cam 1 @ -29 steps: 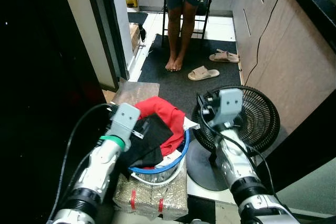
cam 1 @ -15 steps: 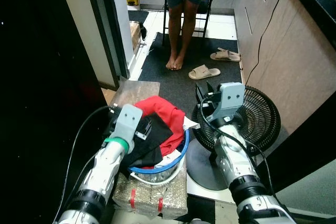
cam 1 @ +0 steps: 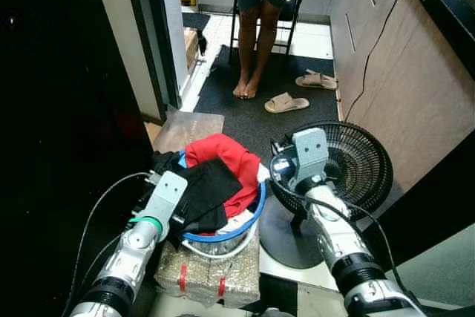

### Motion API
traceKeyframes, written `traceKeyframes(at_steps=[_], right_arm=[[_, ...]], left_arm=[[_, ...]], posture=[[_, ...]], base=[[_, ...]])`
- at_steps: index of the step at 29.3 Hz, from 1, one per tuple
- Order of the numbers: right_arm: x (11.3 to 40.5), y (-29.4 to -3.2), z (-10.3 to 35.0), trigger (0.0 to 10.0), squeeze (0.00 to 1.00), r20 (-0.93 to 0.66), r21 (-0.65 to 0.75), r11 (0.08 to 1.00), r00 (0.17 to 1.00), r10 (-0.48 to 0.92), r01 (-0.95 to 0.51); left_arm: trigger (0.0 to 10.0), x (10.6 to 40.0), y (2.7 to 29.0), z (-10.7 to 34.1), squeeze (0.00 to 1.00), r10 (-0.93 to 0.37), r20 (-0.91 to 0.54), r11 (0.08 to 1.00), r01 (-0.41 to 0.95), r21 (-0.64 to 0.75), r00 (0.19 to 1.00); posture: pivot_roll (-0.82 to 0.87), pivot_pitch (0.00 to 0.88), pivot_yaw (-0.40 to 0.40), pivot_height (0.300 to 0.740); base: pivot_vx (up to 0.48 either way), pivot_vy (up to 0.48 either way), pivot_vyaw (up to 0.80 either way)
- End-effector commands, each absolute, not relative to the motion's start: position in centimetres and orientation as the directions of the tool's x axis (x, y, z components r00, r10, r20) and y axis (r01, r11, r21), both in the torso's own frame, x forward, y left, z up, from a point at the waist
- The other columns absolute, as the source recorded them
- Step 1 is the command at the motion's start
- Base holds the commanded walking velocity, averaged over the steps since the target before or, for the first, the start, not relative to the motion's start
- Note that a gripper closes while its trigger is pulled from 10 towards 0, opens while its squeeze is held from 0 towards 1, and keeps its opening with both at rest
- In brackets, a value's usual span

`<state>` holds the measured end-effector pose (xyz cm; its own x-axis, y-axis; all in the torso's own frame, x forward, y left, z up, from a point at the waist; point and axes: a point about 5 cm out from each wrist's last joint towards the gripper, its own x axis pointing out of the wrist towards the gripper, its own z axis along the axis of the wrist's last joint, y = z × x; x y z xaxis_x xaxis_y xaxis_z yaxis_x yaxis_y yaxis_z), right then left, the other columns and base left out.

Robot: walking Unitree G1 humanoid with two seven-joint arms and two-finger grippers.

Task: Clothes washing

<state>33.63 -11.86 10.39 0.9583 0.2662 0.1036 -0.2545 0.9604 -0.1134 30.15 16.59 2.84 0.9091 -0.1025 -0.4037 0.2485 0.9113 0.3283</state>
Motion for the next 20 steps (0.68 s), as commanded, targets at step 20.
traceKeyframes(at_steps=[20], right_arm=[[33.9,-11.4,13.9,10.0,0.00,0.242,-0.050,0.973,0.943,0.230,-0.224]], left_arm=[[10.0,31.1,14.2,10.8,0.00,-0.242,-0.079,0.945,0.254,0.207,0.967]], posture=[[-0.02,0.000,0.030,0.670]], base=[[0.000,0.000,0.00]])
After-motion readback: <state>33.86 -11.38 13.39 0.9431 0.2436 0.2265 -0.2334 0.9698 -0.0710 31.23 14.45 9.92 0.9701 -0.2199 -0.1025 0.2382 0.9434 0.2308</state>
